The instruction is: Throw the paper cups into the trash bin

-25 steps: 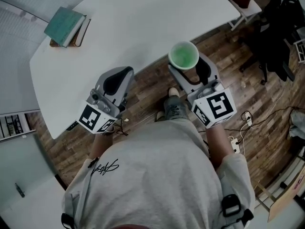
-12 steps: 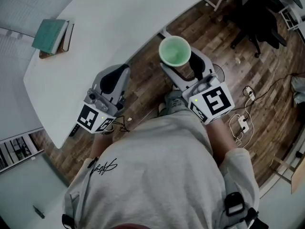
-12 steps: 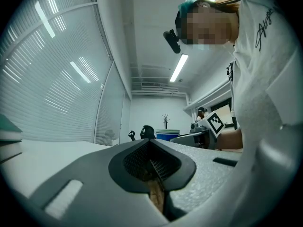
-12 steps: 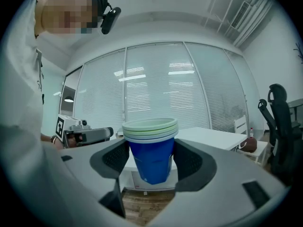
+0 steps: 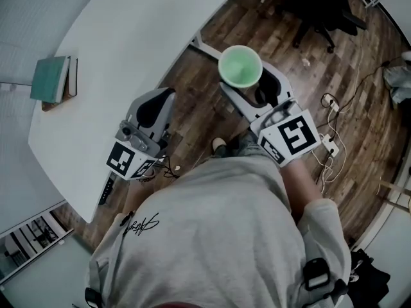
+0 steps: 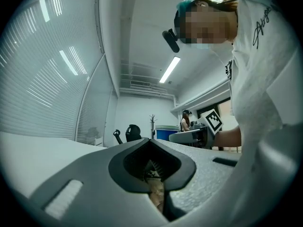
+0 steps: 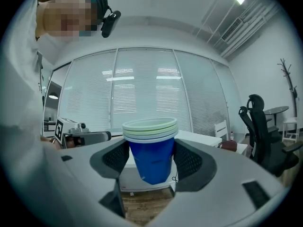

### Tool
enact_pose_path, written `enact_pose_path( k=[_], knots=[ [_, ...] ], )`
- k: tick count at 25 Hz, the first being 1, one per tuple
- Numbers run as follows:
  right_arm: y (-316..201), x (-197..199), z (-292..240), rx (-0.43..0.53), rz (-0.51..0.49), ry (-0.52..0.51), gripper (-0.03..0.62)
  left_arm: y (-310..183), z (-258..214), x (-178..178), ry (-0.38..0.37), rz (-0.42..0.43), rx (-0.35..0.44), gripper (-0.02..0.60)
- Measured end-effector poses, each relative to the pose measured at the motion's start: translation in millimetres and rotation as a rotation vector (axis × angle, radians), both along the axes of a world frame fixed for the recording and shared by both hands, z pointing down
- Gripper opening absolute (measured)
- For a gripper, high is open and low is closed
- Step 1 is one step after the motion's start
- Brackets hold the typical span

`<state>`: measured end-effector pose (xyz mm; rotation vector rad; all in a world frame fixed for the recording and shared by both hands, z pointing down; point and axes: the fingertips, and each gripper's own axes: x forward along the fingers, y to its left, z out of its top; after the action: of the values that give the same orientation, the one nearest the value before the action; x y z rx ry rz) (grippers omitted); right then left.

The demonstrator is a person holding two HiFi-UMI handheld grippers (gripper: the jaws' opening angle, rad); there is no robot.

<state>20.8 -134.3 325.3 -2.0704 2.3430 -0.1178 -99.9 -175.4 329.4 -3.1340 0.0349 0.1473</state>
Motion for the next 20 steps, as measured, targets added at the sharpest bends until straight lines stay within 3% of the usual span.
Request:
enact_pose_path(
  k=[10, 20],
  knots=[
    [43.9, 51.3, 0.5, 0.008, 0.141, -0.005, 0.295, 22.1, -2.0, 59.6, 0.004, 0.136, -0.004, -0.006],
    [88.1, 112.0, 1.2, 0.006, 0.187, -0.021, 0.295, 59.0, -3.0, 127.6, -0.003, 0.189, -0.011, -0.006]
  ],
)
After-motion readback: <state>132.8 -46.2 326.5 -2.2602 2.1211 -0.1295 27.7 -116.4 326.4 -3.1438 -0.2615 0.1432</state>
